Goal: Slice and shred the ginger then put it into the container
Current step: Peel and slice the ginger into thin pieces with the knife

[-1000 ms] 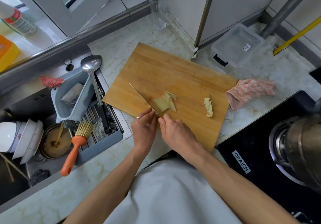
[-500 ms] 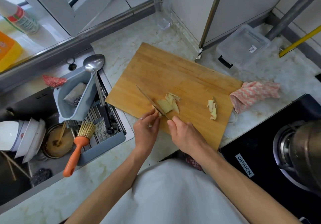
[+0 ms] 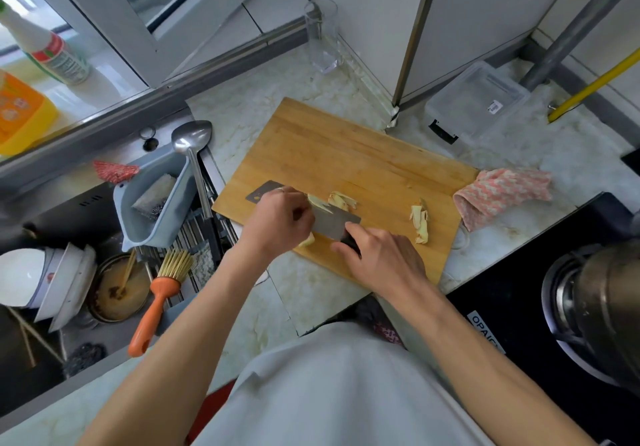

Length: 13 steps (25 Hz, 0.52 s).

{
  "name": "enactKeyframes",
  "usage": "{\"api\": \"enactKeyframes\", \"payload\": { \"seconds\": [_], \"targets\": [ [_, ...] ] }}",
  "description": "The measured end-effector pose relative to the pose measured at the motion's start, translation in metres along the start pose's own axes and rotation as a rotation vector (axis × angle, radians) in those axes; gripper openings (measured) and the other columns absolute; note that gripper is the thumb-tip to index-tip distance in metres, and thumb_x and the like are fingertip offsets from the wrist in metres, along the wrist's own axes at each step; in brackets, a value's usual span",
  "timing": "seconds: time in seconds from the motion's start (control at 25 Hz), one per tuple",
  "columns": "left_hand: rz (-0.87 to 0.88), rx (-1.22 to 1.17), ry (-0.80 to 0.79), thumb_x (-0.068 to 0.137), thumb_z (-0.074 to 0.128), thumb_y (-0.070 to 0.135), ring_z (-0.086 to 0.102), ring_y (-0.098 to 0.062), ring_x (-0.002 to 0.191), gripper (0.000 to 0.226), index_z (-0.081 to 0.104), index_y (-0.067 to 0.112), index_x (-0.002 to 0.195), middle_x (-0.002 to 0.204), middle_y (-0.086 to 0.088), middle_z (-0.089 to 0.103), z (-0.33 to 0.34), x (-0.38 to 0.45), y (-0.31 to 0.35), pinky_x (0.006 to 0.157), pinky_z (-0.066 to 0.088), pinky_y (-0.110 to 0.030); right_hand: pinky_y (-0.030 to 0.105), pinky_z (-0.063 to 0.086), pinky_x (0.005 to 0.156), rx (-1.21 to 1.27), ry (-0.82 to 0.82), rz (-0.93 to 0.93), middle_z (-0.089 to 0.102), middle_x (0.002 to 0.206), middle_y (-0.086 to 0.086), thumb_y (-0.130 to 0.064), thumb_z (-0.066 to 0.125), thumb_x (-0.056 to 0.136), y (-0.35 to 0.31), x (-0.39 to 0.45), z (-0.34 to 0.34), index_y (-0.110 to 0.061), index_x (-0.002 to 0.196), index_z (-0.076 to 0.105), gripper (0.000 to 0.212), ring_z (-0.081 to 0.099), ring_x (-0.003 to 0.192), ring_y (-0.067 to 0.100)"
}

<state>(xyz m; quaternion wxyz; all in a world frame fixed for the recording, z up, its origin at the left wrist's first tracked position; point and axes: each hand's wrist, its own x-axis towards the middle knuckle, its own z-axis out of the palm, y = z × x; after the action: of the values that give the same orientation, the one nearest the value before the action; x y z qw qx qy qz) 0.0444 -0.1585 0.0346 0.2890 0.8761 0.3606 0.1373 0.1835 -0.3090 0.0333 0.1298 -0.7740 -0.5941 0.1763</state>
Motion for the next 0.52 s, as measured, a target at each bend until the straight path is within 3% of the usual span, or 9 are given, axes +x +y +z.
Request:
{"api": "enactKeyframes", "payload": {
  "seconds": [0.08, 0.2, 0.32, 0.4, 0.52],
  "targets": [
    [0.036, 0.108, -0.197, 0.076, 0.044, 0.019, 0.055, -0.026, 0.065, 0.026, 0.063, 0.004, 0.067, 0.072, -0.009, 0.061, 0.007, 0.010, -0.006, 0.059, 0.049, -0.042, 0.034, 0.038, 0.052, -0.042, 0.007, -0.030, 0.065, 0.078, 0.007, -0.054, 0.050, 0.099, 0.003, -0.005, 0.002, -0.012, 0.097, 0.057, 0.042, 0.064, 0.067, 0.034],
    [0.016, 0.210, -0.394, 0.087, 0.042, 0.011, 0.065, -0.027, 0.095, 0.034, 0.074, 0.012, 0.099, 0.106, -0.005, 0.071, 0.009, 0.023, -0.001, 0.081, 0.053, -0.041, 0.032, 0.033, 0.050, -0.061, 0.028, -0.030, 0.062, 0.071, 0.007, -0.052, 0.054, 0.098, 0.007, -0.011, 0.003, -0.012, 0.088, 0.056, 0.042, 0.063, 0.060, 0.033],
    [0.001, 0.230, -0.518, 0.091, 0.038, 0.000, 0.060, -0.029, 0.115, 0.048, 0.066, 0.016, 0.125, 0.128, -0.005, 0.066, 0.015, 0.030, 0.005, 0.094, 0.049, -0.043, 0.032, 0.034, 0.052, -0.060, 0.030, -0.021, 0.063, 0.074, 0.007, -0.054, 0.050, 0.099, 0.007, -0.014, 0.003, -0.012, 0.091, 0.056, 0.044, 0.063, 0.063, 0.033],
    [0.018, 0.209, -0.469, 0.086, 0.038, -0.006, 0.052, -0.030, 0.129, 0.056, 0.061, 0.013, 0.134, 0.140, -0.008, 0.058, 0.016, 0.029, 0.008, 0.107, 0.042, -0.044, 0.034, 0.034, 0.054, -0.053, 0.020, 0.000, 0.065, 0.080, 0.009, -0.055, 0.047, 0.100, 0.006, -0.014, 0.003, -0.012, 0.095, 0.056, 0.045, 0.064, 0.070, 0.034],
    [0.026, 0.057, -0.153, 0.082, 0.042, -0.010, 0.053, -0.025, 0.130, 0.054, 0.066, 0.008, 0.127, 0.137, -0.009, 0.060, 0.004, 0.018, 0.013, 0.110, 0.040, -0.038, 0.036, 0.043, 0.057, 0.011, 0.008, 0.068, 0.070, 0.087, 0.010, -0.056, 0.048, 0.099, 0.004, -0.015, 0.002, -0.013, 0.100, 0.059, 0.044, 0.066, 0.076, 0.035]
  ]
}}
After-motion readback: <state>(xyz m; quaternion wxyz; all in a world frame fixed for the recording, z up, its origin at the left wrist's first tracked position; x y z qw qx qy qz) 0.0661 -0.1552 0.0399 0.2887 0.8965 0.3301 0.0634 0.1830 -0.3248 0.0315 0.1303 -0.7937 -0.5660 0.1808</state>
